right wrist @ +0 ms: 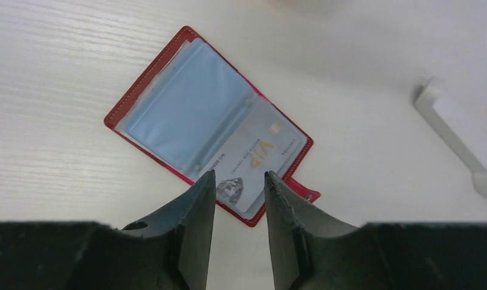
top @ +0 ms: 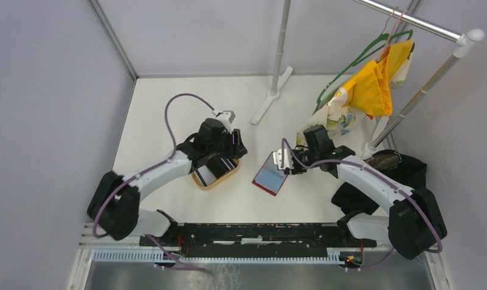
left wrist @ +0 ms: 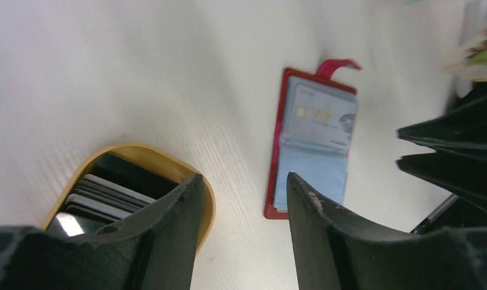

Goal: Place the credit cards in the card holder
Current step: Move the storage box to the center of the board.

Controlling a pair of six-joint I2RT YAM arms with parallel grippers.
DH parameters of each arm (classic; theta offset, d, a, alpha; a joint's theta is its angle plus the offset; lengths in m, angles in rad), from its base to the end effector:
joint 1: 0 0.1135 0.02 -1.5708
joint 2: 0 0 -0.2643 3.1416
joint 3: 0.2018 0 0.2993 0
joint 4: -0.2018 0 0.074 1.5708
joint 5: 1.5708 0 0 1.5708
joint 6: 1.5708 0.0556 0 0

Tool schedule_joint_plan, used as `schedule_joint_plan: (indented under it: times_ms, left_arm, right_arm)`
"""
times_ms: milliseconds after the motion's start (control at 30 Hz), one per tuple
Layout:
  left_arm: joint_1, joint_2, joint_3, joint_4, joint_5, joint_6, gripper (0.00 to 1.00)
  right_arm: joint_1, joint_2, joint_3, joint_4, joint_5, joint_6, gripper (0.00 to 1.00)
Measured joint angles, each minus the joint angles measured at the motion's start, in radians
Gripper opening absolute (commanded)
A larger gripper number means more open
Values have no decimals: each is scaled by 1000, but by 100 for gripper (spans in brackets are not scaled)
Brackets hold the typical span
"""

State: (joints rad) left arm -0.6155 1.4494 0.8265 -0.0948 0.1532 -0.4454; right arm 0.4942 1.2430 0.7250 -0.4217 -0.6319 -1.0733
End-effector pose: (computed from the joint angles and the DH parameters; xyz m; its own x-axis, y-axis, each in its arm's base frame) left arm 0.2876 -0.2138 0.1687 -0.7708 0.0236 -0.6366 0.3683 0.8319 -0.4151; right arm 0.2393 0.1662 0.1747 0.2668 -0.6617 -0.7007 -0.9537 -0.0764 -0.2909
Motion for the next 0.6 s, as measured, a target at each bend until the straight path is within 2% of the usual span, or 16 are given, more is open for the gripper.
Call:
schedule_joint_plan:
  times_ms: [67,133,233,267,333,433,600]
  left_arm:
    - [0,-122,-23,11,-32,2,68]
    - [0,-246,-50,31,-69,3,77]
    - [0,-433,-103,37,-149,9,95]
    - [0,-483,-117,34,-181,11,98]
    - [0,-563,-145,5,-252,10,99]
    - [0,-642,-190,-50,-349,3,100]
    - [0,-728,-262,-139,-478,-42,100]
  right_arm:
    - [-4,-21,0,22,0,22,66]
    - [-4,-33,0,40,-4,42,96]
    - [-4,-37,7,78,-43,88,98]
    - [-3,-30,19,90,-69,111,98]
    - [3,8,72,103,-122,175,98]
    - [54,145,254,135,-164,297,98]
    - [175,305,425,270,-122,575,98]
